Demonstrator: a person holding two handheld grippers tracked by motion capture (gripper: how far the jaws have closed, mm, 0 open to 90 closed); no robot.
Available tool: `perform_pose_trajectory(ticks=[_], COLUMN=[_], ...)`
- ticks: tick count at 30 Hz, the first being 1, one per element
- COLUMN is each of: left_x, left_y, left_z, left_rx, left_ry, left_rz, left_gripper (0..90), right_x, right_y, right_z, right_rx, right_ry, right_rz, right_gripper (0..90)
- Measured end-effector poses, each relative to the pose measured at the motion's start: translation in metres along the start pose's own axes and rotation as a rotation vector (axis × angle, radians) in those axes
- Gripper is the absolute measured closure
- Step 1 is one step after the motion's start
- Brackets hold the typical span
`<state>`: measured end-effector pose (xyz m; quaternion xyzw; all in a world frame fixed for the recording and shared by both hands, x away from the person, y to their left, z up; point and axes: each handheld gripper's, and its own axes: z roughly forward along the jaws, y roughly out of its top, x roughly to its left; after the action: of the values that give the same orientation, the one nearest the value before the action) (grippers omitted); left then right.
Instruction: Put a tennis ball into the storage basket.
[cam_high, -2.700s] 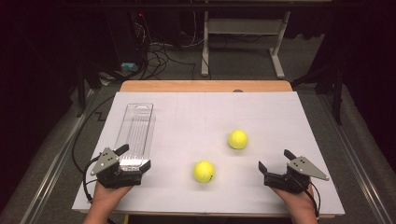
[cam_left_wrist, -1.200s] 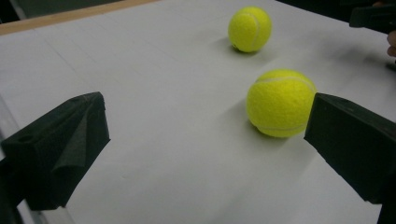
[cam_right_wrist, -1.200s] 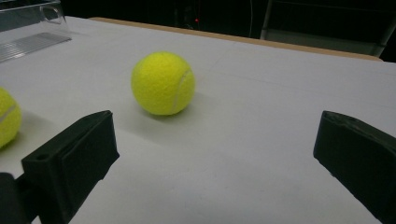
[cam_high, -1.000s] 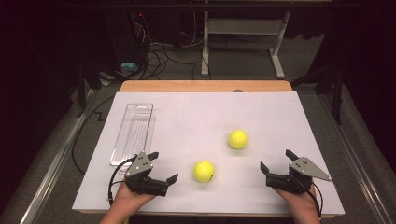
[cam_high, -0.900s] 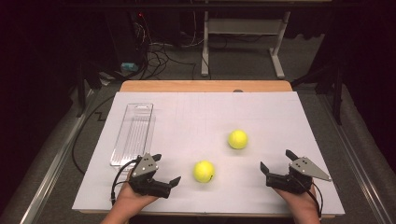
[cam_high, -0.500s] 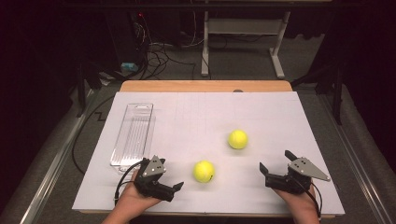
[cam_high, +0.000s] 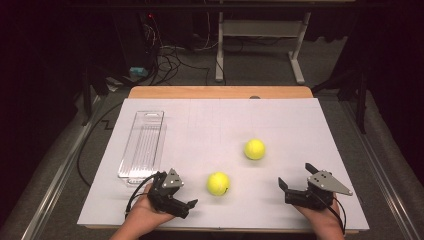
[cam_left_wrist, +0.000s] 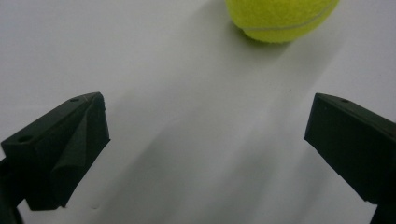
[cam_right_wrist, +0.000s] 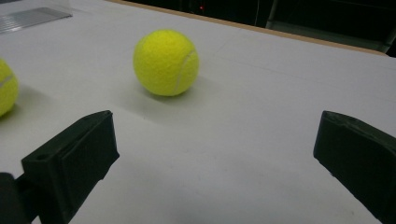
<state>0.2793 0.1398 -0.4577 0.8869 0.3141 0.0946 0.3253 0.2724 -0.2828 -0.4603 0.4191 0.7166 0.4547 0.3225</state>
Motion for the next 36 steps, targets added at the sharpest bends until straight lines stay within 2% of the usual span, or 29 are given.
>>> perform_pose_trajectory(ticks=[6, 9, 15, 16, 19, 24, 28, 31, 36], left_x=[-0.001, -0.002, -0.005, -0.005, -0.004, -0.004, -0.005, -0.008, -0.011], left_y=[0.005, 0.010, 0.021, 0.021, 0.030, 0.038, 0.046, 0.053, 0.063], left_z=[0.003, 0.004, 0.004, 0.004, 0.003, 0.002, 0.003, 0.006, 0.008], left_rx=[0.057, 0.084, 0.164, 0.164, 0.211, 0.257, 0.304, 0.358, 0.395], left_ry=[-0.003, -0.018, -0.045, -0.045, -0.065, -0.084, -0.093, -0.098, -0.096], left_rz=[-0.005, -0.008, 0.033, 0.033, 0.047, 0.065, 0.088, 0.116, 0.143], left_gripper=[0.5, 0.5, 0.6, 0.6, 0.6, 0.7, 0.7, 0.7, 0.7], right_x=[-0.002, -0.001, -0.002, -0.002, -0.001, 0.000, 0.000, 0.000, 0.001], right_y=[0.001, 0.001, 0.001, 0.001, 0.001, 0.001, 0.001, 0.000, 0.000], right_z=[-0.007, -0.008, -0.009, -0.009, -0.009, -0.009, -0.009, -0.009, -0.008], right_rx=[-0.025, -0.026, -0.029, -0.029, -0.028, -0.027, -0.021, -0.020, -0.019], right_ry=[0.003, 0.010, 0.021, 0.021, 0.025, 0.027, 0.028, 0.028, 0.033], right_rz=[0.010, 0.003, 0.008, 0.008, 0.006, 0.006, 0.004, 0.003, 0.005], right_gripper=[0.0, 0.0, 0.0, 0.0, 0.0, 0.0, 0.0, 0.0, 0.0])
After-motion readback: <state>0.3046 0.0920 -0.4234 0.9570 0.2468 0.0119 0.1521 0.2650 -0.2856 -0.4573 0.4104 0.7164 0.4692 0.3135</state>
